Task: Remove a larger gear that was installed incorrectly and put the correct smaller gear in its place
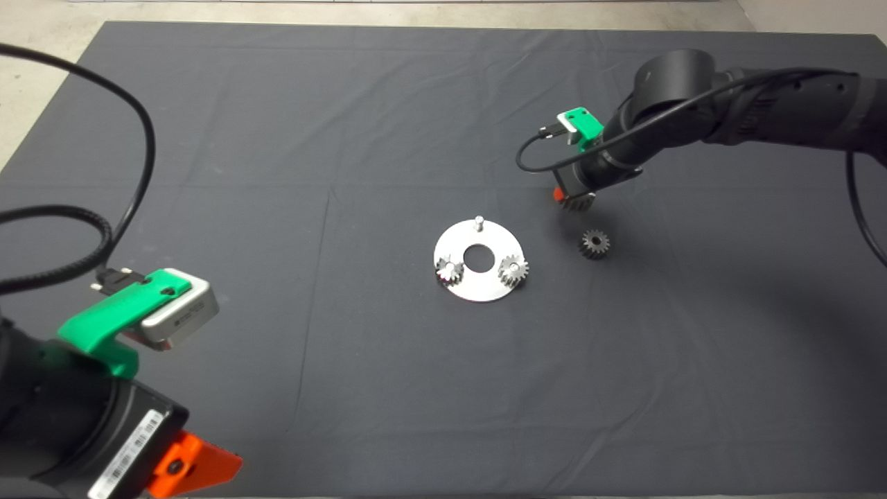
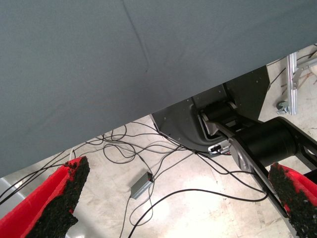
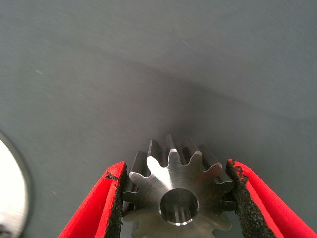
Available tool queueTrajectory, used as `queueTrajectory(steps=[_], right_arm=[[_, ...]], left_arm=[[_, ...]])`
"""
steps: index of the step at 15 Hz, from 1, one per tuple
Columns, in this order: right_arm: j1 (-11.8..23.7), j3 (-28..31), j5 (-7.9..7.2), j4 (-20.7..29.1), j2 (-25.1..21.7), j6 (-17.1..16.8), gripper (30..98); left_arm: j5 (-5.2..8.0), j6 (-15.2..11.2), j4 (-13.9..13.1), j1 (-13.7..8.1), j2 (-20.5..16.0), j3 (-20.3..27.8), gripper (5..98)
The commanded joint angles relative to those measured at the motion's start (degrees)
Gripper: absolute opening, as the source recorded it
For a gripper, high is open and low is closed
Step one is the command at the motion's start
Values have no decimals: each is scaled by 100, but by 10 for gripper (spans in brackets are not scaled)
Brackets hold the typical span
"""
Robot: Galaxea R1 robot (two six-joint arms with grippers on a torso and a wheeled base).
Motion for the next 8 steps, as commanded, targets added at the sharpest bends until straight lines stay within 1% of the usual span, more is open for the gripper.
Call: queueTrajectory(steps=[1, 8], right_arm=[[146, 137, 48, -1, -373, 40, 494], [93, 92, 48, -18, -655, 49, 494]], left_arm=[[4, -24, 4, -23, -4, 50, 929], [8, -15, 4, -23, 58, 50, 929]])
